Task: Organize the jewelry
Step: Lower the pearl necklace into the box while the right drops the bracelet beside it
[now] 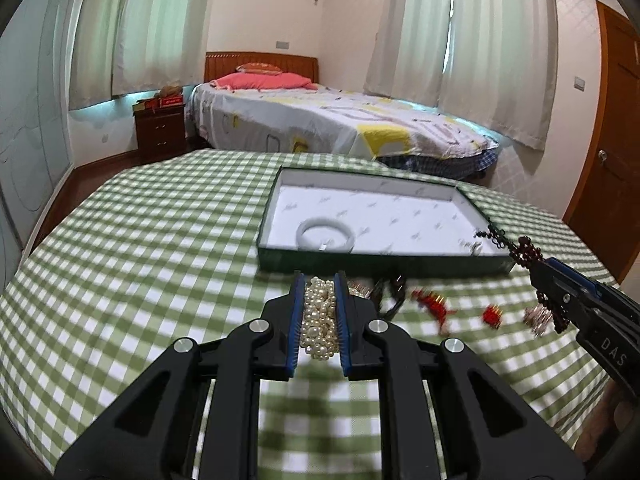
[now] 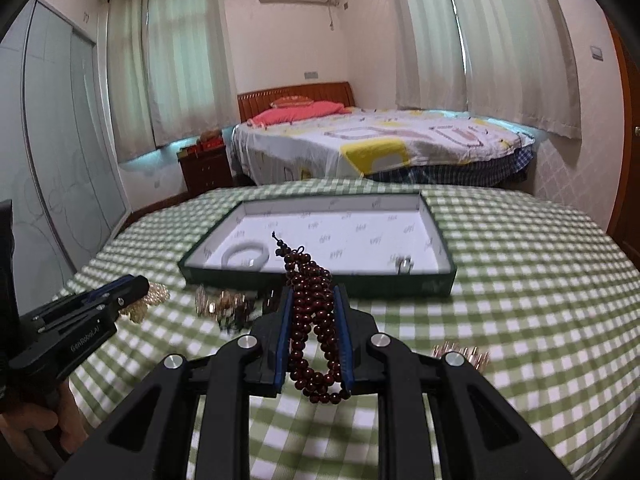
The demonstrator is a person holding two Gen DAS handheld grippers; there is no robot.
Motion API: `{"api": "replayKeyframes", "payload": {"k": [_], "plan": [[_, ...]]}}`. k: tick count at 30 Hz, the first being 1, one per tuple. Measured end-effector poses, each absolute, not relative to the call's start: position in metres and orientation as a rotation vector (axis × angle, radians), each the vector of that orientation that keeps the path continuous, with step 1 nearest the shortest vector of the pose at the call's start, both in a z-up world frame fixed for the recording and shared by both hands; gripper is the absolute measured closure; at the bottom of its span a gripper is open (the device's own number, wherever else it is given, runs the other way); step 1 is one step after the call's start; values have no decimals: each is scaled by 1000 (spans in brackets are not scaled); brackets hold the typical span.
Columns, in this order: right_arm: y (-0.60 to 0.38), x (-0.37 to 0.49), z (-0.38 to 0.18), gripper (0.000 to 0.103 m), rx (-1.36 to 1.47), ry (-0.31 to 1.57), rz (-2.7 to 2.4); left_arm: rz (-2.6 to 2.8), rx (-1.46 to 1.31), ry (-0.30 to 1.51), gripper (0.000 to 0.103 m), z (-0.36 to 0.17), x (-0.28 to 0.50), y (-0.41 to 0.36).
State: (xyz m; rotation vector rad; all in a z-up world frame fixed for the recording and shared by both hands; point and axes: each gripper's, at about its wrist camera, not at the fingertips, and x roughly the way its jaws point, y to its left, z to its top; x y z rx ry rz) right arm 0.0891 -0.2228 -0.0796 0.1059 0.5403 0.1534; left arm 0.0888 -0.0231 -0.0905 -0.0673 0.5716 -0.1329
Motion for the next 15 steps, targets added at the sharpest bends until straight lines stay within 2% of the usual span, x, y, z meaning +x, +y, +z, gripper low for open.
{"api": "replayKeyframes", "payload": {"k": [15], "plan": [[-240, 170, -54, 82, 128, 475, 135, -245, -64, 543, 88, -60, 174, -74]]}}
